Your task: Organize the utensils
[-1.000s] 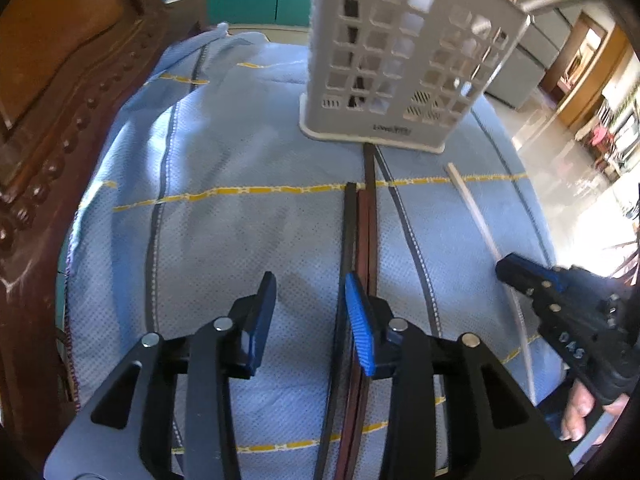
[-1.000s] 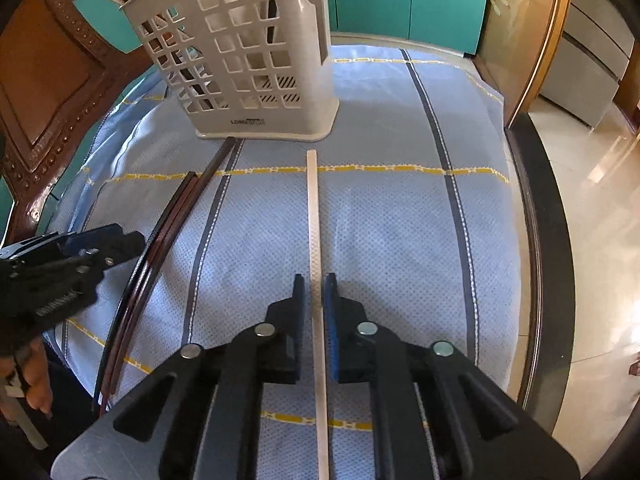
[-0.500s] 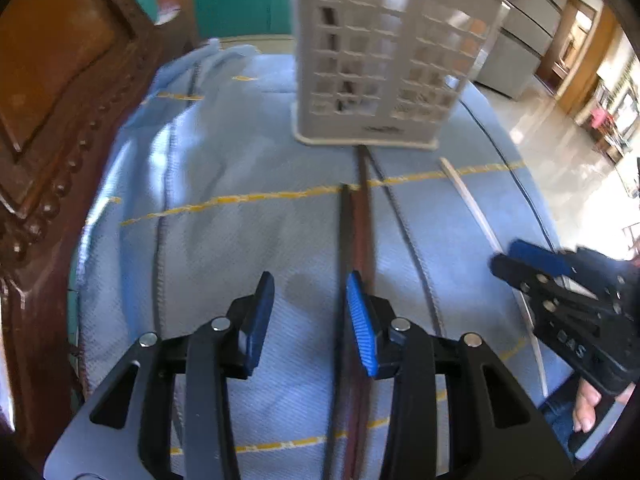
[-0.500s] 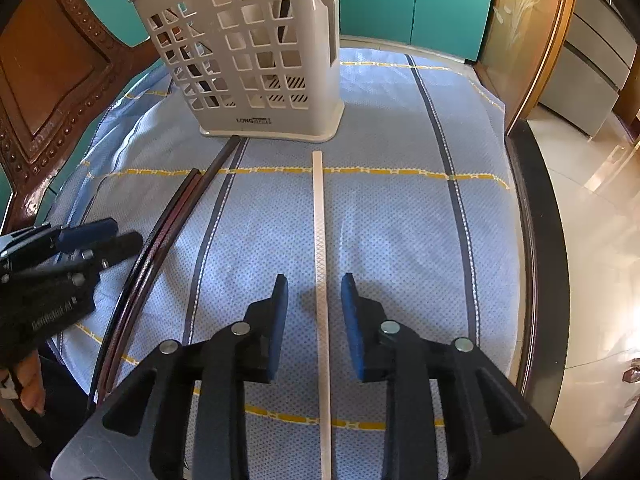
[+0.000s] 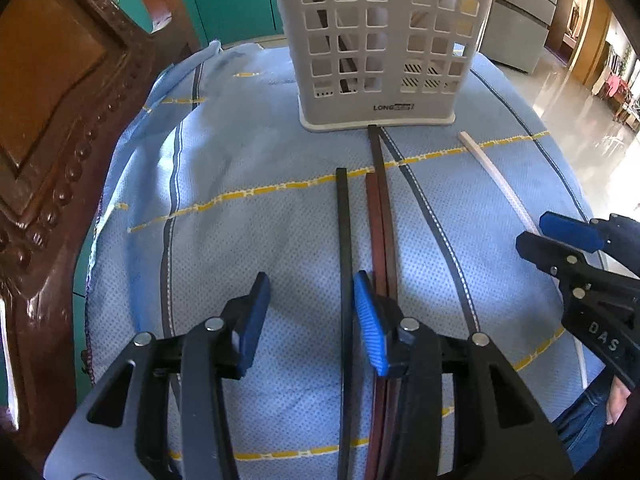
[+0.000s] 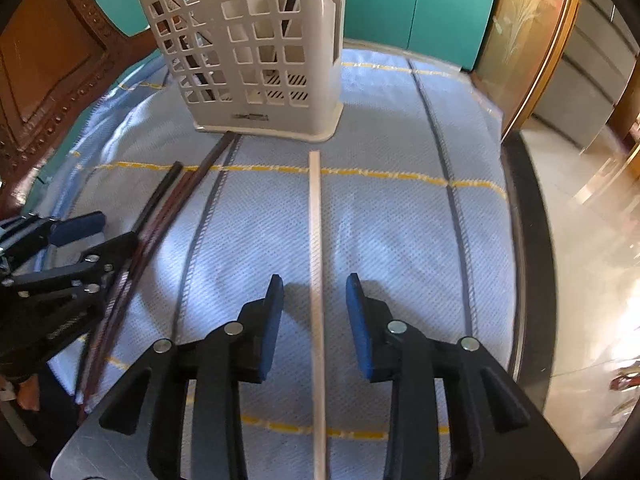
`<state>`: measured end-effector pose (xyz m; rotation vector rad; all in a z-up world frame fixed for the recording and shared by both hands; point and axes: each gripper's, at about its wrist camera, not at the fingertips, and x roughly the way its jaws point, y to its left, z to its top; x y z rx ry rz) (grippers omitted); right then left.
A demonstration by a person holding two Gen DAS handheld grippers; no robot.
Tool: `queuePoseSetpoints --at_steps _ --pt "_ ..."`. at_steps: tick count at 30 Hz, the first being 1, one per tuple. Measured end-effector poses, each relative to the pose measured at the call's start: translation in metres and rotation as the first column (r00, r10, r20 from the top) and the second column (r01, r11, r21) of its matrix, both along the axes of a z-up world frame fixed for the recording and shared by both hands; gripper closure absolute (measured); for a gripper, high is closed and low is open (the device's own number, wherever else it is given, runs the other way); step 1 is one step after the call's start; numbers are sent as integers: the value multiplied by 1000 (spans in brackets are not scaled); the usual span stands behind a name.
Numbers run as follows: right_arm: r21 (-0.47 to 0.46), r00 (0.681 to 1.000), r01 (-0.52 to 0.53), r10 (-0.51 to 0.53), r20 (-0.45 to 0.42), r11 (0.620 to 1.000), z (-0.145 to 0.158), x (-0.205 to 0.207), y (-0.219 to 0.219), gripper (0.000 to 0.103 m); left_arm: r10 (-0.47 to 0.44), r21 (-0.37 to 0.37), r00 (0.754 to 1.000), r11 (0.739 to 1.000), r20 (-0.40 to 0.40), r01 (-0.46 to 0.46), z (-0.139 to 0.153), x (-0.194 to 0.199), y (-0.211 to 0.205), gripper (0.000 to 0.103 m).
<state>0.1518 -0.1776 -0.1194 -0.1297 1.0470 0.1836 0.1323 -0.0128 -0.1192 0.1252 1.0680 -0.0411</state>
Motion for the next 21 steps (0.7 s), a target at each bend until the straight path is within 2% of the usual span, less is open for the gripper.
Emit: queuePoseSetpoints --at_steps 3,12,13,14,15,21 --pt "-47 999 -1 3 47 999 -1 6 5 70 21 -22 1000 1000 0 -21 -2 8 1 58" --pt "6 998 3 -3 62 1000 -3 25 5 71 40 -40 999 998 -1 -40 -8 20 3 56" --pt "7 998 2 -2 60 1000 -2 27 5 76 42 -43 999 998 -2 -42 -8 19 4 56" --pt "11 999 -2 1 54 1000 -2 27 5 92 43 -45 999 998 -3 -43 -9 19 4 56" --pt "14 999 -2 1 45 1000 -2 26 6 96 44 -47 999 998 -3 -44 -9 19 5 56" --pt "56 998 20 -16 -64 998 2 13 0 97 46 -54 999 997 -7 -46 -11 21 9 52"
